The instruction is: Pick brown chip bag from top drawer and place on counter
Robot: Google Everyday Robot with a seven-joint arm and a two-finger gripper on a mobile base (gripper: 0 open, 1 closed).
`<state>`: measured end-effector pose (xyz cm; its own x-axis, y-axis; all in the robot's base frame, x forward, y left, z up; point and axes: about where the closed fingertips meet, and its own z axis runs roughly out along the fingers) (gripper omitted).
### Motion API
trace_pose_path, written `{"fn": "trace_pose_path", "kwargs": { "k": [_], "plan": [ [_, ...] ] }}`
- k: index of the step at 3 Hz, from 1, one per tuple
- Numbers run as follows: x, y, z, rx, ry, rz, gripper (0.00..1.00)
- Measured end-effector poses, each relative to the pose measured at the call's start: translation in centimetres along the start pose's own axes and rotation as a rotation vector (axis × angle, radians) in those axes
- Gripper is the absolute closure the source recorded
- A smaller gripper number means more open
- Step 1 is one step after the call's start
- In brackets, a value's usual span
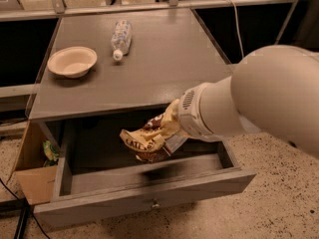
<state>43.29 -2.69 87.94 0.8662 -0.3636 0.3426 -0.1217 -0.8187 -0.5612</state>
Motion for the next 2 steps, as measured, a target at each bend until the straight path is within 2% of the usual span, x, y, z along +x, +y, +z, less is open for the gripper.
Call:
{"fn": "trace_pose_path", "kwargs": {
  "k": [1, 2],
  "plan": [
    [0.0, 0.0, 0.0, 0.000, 0.000, 0.000, 1.00],
    [2.7, 0.0, -1.2, 0.064, -0.004, 0.050, 1.00]
  ]
}}
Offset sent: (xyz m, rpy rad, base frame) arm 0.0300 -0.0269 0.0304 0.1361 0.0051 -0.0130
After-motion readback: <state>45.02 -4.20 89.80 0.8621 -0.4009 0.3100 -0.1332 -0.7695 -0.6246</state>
